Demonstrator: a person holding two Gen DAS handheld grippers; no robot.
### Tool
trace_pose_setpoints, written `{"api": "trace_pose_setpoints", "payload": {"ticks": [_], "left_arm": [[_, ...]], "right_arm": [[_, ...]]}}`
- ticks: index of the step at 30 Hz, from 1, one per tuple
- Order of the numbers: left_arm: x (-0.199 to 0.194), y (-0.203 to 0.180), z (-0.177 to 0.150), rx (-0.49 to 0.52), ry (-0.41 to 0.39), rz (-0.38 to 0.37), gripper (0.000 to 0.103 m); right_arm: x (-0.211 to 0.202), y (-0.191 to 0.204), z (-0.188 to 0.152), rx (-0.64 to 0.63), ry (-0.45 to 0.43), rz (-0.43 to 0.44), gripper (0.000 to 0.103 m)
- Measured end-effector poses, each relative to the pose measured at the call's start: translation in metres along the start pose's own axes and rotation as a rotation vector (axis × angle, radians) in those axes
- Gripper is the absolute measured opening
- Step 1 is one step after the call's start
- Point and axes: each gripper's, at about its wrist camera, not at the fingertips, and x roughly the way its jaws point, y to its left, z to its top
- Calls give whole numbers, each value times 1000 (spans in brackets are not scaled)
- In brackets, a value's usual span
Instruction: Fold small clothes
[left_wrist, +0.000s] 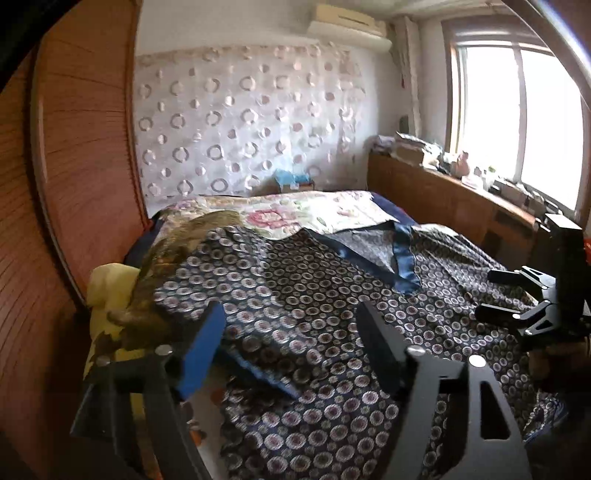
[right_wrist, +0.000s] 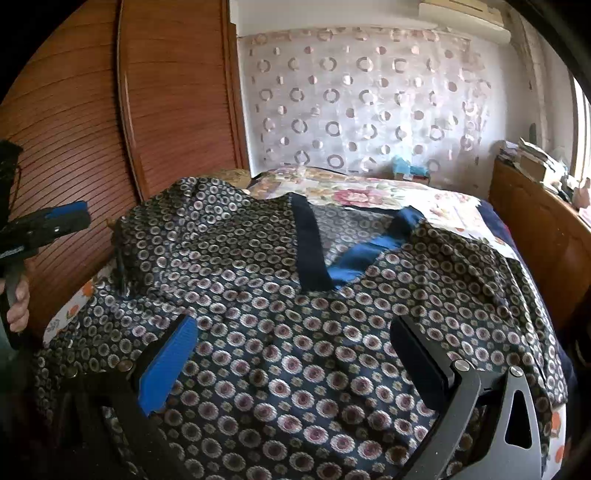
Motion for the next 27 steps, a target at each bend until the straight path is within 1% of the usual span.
{"api": "trace_pose_setpoints", "payload": {"ticks": [3, 6, 9, 10, 12, 15, 16, 18, 20, 22, 23, 24, 27], "left_arm": [[-13, 10, -4, -17, -21, 37, 78], [-24, 21, -7, -30, -37, 75, 78], [-33, 31, -11, -40, -48, 105, 78], [-36, 35, -12, -46, -52, 112, 78], [-40, 42, -15, -59, -56, 119, 78], [-44, 48, -21, -70, -62, 134, 78], [-45, 50, -22, -73, -62, 139, 78], [-46, 54, -25, -80, -61, 148, 78], [-47, 57, -28, -87, -60, 151, 78], [-48, 61, -32, -95, -58, 154, 78], [-48, 63, -34, -99, -56, 155, 78], [-48, 64, -36, -102, -54, 157, 78], [-46, 69, -40, -112, -46, 159, 78]], "right_arm": [[1, 9, 9, -31, -8, 27, 103], [6, 24, 21, -72, -22, 80, 100], [16, 42, 35, -121, -25, 145, 90], [22, 52, 40, -144, -23, 167, 88], [33, 65, 49, -181, -21, 201, 85], [53, 90, 62, -238, -10, 266, 85], [63, 100, 67, -255, -1, 293, 84], [80, 110, 72, -271, 20, 328, 84], [101, 124, 77, -286, 52, 360, 81], [122, 137, 78, -302, 84, 382, 73], [131, 142, 82, -313, 96, 385, 71], [140, 149, 83, -328, 110, 385, 67], [159, 164, 86, -354, 146, 392, 61]]}}
